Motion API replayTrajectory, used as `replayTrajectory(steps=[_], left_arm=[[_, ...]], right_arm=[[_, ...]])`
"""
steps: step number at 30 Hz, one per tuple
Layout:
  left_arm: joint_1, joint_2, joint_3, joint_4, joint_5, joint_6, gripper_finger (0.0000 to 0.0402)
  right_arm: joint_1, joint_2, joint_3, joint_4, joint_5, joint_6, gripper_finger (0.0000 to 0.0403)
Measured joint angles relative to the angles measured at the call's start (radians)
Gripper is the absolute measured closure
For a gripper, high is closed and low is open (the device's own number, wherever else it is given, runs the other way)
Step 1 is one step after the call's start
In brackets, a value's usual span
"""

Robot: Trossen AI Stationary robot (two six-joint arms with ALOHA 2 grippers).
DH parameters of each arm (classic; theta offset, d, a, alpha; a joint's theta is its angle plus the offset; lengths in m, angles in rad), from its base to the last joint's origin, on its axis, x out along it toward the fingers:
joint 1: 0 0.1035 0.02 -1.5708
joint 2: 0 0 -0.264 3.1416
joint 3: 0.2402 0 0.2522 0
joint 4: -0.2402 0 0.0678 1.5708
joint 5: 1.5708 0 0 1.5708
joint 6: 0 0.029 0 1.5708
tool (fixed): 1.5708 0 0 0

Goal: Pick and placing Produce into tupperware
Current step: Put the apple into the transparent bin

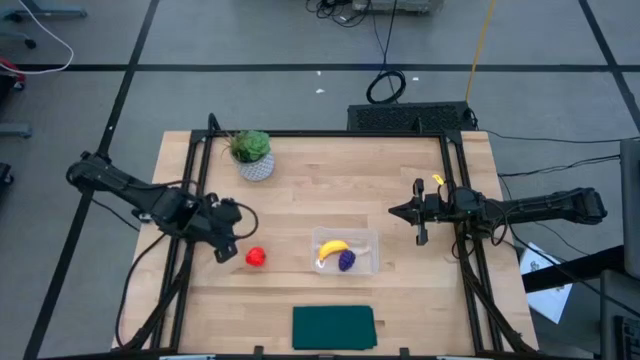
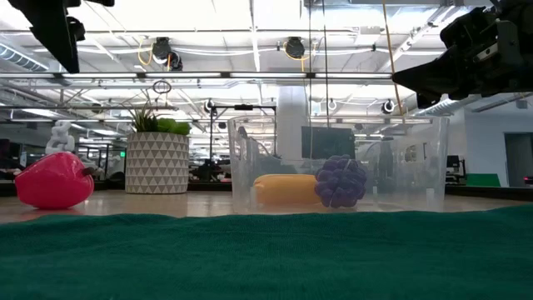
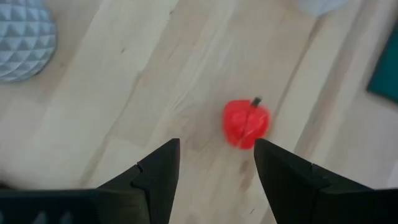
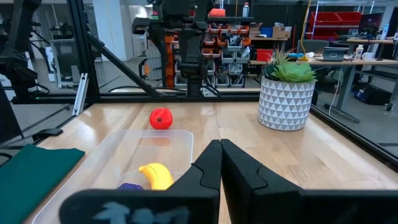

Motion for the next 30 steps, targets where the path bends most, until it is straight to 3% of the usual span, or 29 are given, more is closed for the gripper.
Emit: replayTrajectory(steps=[10, 30], left_arm=[[0.056, 0.098, 0.128, -0.064, 0.07, 0.106, 0.019], [0.056, 0.135, 0.131, -0.065, 0.056, 0.14, 0.019]], right_arm=[[0.0, 0.0, 0.0, 0.0, 0.0, 0.0, 0.0403], [0.0, 0.0, 0.0, 0.0, 0.0, 0.0, 0.0403]])
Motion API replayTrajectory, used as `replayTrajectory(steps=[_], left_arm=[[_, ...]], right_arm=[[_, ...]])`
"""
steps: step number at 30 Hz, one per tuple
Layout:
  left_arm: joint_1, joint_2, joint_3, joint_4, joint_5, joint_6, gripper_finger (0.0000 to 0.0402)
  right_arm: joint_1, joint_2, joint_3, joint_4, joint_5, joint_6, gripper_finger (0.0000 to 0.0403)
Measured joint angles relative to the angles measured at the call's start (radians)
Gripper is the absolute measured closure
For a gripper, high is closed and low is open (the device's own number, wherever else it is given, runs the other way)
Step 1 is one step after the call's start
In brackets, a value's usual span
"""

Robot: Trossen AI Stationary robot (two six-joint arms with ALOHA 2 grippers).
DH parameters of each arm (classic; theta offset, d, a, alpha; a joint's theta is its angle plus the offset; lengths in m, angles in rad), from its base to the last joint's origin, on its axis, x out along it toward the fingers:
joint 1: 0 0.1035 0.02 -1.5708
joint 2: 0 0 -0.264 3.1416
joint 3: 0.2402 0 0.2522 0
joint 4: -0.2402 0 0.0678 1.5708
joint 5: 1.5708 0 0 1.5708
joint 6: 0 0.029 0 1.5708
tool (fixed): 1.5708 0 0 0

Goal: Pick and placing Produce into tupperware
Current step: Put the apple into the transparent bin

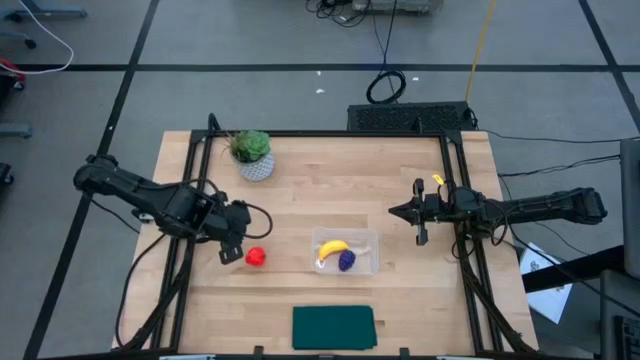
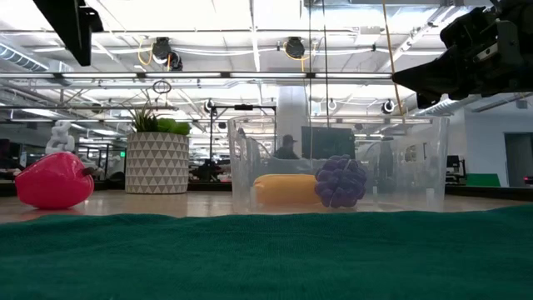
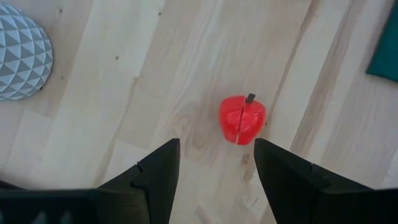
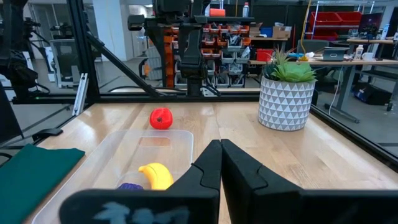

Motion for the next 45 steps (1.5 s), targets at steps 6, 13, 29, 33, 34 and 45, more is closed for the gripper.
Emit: replayTrajectory(steps=[6, 13, 29, 33, 34, 45], left_arm=[[-0.004, 0.032, 0.0, 0.018, 0.003, -0.003, 0.019], [-0.009, 0.046, 0.0, 0.047, 0.018, 0.018, 0.019], [-0.01, 0.045, 0.0, 0.066, 0.016, 0.068, 0.019], [-0.01, 0.046, 0.0, 0.077, 0.011, 0.018, 0.019], [-0.01, 0.05, 0.0, 0.077, 0.01, 0.01, 0.019], [-0.013, 0.119, 0.0, 0.076, 0.011, 0.015, 0.0168]], right_arm=[[0.0, 0.001, 0.0, -0.002, 0.0, 0.0, 0.0403], [0.0, 0.008, 0.0, -0.005, 0.0, 0.0, 0.0403], [0.0, 0.011, 0.0, -0.004, 0.0, 0.0, 0.0403], [0.0, 0.011, 0.0, -0.004, 0.0, 0.0, 0.0403], [0.0, 0.011, 0.0, -0.004, 0.0, 0.0, 0.0403], [0.0, 0.011, 0.0, -0.005, 0.0, 0.0, 0.0403]])
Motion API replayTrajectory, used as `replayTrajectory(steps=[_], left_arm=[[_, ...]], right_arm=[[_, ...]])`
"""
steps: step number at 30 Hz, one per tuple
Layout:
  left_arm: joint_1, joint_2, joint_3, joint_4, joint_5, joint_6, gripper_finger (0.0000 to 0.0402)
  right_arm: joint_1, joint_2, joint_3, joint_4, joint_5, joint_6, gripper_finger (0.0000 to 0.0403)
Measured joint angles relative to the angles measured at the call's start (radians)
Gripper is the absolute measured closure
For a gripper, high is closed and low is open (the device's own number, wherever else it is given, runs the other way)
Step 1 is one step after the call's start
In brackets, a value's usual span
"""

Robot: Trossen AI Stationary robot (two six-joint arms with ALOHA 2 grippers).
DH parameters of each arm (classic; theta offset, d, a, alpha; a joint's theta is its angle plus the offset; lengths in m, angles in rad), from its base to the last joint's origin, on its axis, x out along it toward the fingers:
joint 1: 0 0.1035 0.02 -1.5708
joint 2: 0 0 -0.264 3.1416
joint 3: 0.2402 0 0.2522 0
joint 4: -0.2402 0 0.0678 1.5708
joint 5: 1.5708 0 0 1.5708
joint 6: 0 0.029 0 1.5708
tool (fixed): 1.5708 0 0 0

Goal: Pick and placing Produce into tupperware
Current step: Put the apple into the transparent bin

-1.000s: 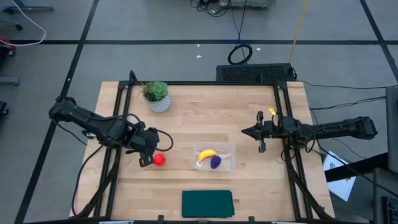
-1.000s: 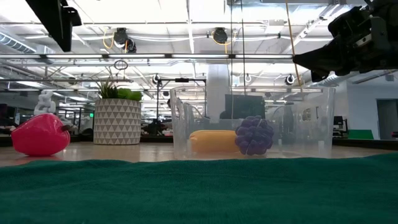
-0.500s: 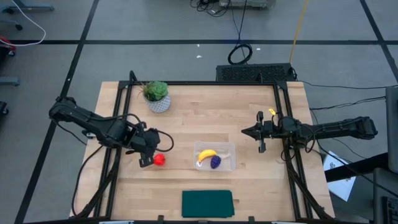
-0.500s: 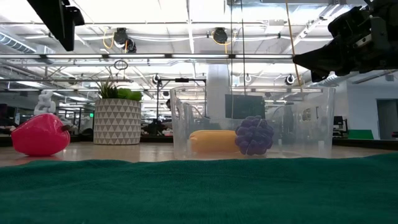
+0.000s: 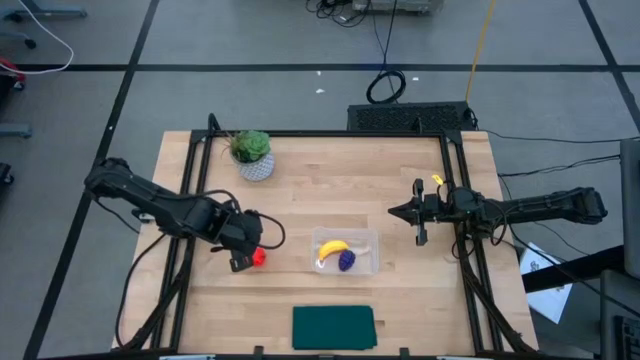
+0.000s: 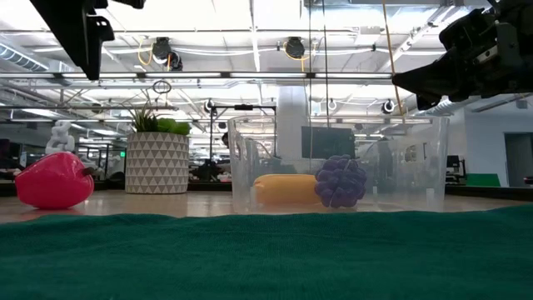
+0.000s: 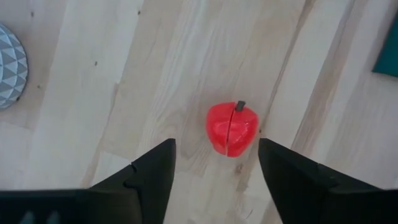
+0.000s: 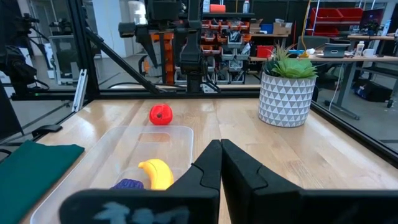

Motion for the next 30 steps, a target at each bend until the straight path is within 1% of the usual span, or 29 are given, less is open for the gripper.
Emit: replayTrajectory(steps=[6, 12, 16, 20, 26, 30], left_arm=[[-0.004, 0.03, 0.0, 0.0, 0.001, 0.007, 0.0111], [-0.012, 0.06, -0.029, 0.023, 0.018, 0.013, 0.0053], [-0.011, 0.06, -0.066, 0.043, 0.028, 0.014, 0.0025], [-0.008, 0.06, -0.089, 0.049, 0.029, 0.0, 0.002], [-0.008, 0.06, -0.122, 0.141, 0.039, 0.012, 0.0024], [-0.008, 0.06, -0.159, 0.175, 0.052, 0.014, 0.0023]], right_arm=[[0.0, 0.0, 0.0, 0.0, 0.0, 0.0, 0.0403], [0.0, 0.0, 0.0, -0.003, 0.0, 0.01, 0.0403], [0.0, 0.0, 0.0, -0.003, 0.0, 0.011, 0.0403], [0.0, 0.0, 0.0, -0.003, 0.0, 0.011, 0.0403], [0.0, 0.0, 0.0, -0.003, 0.0, 0.01, 0.0403], [0.0, 0.0, 0.0, -0.003, 0.0, 0.009, 0.0403]])
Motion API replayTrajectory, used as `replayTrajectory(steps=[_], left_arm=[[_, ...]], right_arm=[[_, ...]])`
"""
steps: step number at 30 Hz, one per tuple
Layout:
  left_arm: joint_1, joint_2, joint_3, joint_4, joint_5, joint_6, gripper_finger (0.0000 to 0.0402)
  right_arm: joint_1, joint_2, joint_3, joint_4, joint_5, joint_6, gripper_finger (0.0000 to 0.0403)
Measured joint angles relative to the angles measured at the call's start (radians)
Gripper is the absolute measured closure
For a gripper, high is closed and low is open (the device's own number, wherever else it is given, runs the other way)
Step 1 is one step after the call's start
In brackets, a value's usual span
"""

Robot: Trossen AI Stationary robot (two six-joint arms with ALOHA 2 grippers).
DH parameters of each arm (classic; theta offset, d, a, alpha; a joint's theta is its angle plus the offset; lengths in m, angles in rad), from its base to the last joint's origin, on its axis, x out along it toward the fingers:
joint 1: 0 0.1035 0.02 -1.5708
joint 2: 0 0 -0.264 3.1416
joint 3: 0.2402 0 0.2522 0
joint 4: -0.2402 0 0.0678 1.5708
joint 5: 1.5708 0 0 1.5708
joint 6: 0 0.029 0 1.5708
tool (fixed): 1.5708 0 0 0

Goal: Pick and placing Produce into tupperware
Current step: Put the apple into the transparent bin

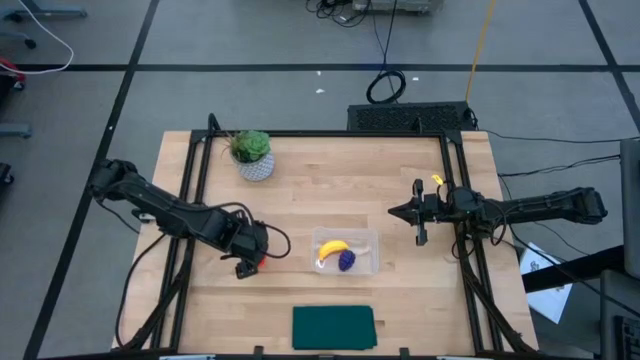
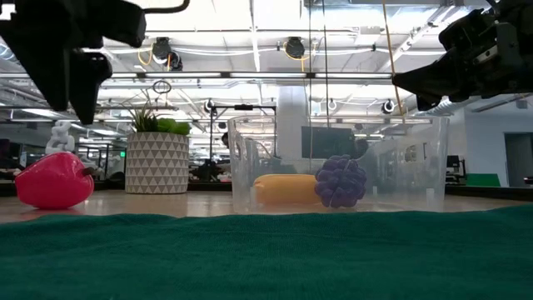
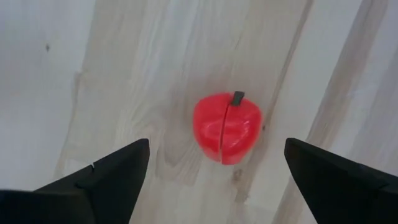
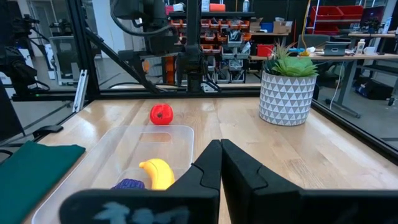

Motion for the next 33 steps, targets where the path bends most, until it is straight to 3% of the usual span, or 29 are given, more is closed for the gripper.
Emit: replayTrajectory(steps=[20, 33], left_arm=[[0.0, 0.0, -0.132, 0.209, 0.031, 0.012, 0.0023], [-0.001, 0.0, -0.145, 0.218, 0.007, 0.0, 0.0023]], right_arm=[[0.0, 0.0, 0.0, 0.0, 0.0, -0.001, 0.0403], [0.0, 0.0, 0.0, 0.0, 0.0, -0.001, 0.0403]])
